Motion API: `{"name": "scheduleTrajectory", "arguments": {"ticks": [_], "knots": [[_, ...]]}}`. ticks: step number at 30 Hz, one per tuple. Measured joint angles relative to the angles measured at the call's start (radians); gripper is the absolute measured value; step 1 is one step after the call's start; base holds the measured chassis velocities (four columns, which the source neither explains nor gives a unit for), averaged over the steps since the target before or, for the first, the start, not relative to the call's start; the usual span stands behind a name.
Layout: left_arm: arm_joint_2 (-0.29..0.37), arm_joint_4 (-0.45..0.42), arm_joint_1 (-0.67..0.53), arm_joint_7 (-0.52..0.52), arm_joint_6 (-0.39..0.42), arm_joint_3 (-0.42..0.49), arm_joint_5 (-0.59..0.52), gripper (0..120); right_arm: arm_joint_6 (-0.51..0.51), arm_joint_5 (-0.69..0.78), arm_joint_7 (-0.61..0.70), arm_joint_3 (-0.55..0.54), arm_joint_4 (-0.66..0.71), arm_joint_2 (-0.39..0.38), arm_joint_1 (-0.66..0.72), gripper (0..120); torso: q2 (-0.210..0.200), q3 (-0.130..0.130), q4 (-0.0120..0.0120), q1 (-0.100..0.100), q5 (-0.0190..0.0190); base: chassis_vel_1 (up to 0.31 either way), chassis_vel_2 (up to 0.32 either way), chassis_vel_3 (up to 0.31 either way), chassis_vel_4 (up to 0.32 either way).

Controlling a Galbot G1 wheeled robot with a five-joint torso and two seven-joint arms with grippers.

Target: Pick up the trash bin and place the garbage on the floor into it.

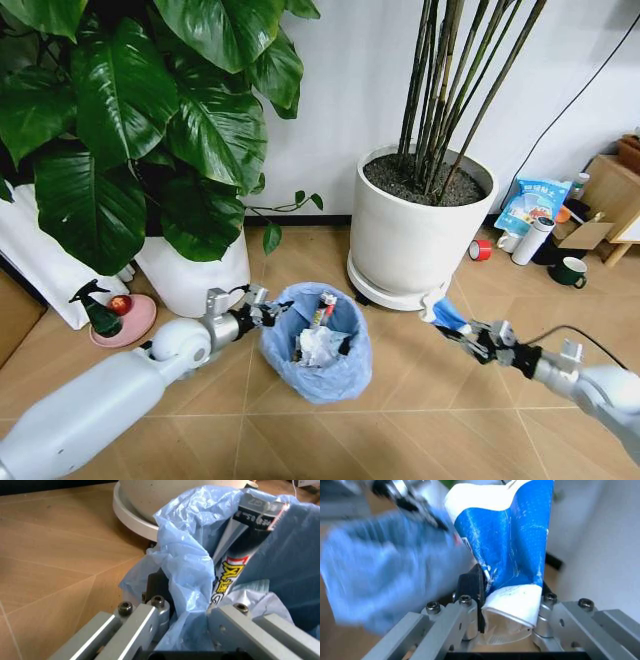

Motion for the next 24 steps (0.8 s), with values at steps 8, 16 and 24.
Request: {"name": "scheduleTrajectory", "arguments": {"ticks": [8,16,24], "knots": [[-0.013,0.01,-0.003,-0.005,-0.001,0.012,0.0,0,-0.044,0.063,-0.067,-0.206,0.005,0.08,0.203,16,0.0,0.0,0.0,0.0,-0.0001,0.0,0.0,0.0,0.0],[-0.023,0.015,-0.006,-0.006,-0.002,0.011,-0.001,0,-0.052,0.091,-0.084,-0.368,-0.056,0.173,0.348,16,0.0,0.0,-0.0001,0.0,-0.0003,0.0,0.0,0.0,0.0],[-0.032,0.02,-0.008,-0.01,-0.003,0.009,-0.001,0,-0.052,0.108,-0.094,-0.488,-0.125,0.262,0.465,15,0.0,0.0,0.0002,0.0,-0.0002,0.0,0.0,0.0,0.0]]}}
